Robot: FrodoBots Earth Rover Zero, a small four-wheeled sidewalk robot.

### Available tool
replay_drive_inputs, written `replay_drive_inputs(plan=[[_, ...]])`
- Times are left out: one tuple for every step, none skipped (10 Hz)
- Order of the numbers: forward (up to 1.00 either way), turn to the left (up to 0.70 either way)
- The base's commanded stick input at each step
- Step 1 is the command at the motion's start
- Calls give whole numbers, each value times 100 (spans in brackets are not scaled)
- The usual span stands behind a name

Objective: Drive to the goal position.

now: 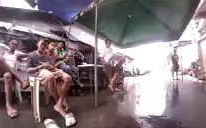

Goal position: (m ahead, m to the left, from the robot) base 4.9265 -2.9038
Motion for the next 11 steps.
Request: replay_drive_inputs(plan=[[0,91],[0,0],[0,0],[0,0],[0,0],[0,0],[0,0],[0,0],[0,0],[0,0],[0,-11]])
